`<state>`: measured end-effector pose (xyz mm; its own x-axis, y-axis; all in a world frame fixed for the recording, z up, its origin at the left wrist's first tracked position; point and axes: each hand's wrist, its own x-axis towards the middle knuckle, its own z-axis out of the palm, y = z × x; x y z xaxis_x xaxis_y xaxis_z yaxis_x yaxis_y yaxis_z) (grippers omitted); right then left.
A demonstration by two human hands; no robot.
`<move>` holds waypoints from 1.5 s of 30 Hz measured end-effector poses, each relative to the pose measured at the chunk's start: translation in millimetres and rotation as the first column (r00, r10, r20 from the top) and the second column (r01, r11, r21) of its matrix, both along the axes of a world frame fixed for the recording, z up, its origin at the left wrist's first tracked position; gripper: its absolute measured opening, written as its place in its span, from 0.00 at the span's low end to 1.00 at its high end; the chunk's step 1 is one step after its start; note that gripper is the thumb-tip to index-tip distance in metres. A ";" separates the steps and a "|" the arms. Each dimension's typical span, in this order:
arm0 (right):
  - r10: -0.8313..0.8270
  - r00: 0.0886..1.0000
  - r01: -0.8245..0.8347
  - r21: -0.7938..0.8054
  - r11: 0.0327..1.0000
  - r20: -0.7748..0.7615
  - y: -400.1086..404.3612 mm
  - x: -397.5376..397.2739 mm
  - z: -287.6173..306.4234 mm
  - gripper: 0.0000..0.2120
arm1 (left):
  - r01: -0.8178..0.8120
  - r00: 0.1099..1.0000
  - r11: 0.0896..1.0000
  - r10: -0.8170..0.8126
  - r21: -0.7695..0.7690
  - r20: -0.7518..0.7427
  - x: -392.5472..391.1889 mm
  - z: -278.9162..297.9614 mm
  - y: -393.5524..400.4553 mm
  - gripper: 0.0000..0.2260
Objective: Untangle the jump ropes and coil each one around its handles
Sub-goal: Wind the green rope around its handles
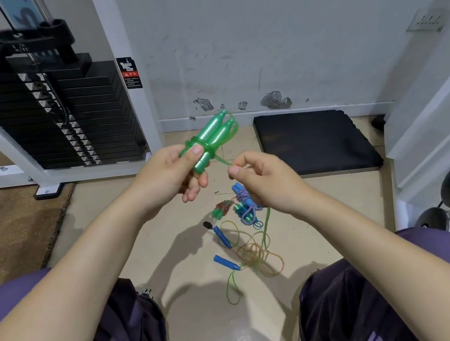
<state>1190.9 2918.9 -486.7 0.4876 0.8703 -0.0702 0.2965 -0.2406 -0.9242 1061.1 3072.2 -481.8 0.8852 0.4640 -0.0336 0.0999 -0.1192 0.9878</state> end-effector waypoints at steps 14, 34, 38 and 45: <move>-0.104 0.907 0.020 0.204 0.979 0.408 1.9 16.8 10.3 0.09 | 0.371 0.882 0.834 -0.179 0.409 -0.436 1.2 2.1 -21.6 0.12; -0.014 0.999 0.019 0.112 0.994 -0.043 0.5 20.4 7.1 0.11 | 0.174 0.982 0.961 -0.153 0.215 -0.113 0.4 -10.1 -16.2 0.22; 0.033 0.941 0.009 0.123 0.992 -0.337 -1.1 16.0 9.2 0.15 | 0.158 0.987 0.977 -0.154 0.146 -0.037 0.3 -7.7 -18.2 0.18; 0.109 0.966 -0.105 0.030 0.994 -0.236 0.9 0.5 1.5 0.09 | -0.229 0.961 0.973 0.232 -0.040 0.153 5.6 -6.5 0.0 0.12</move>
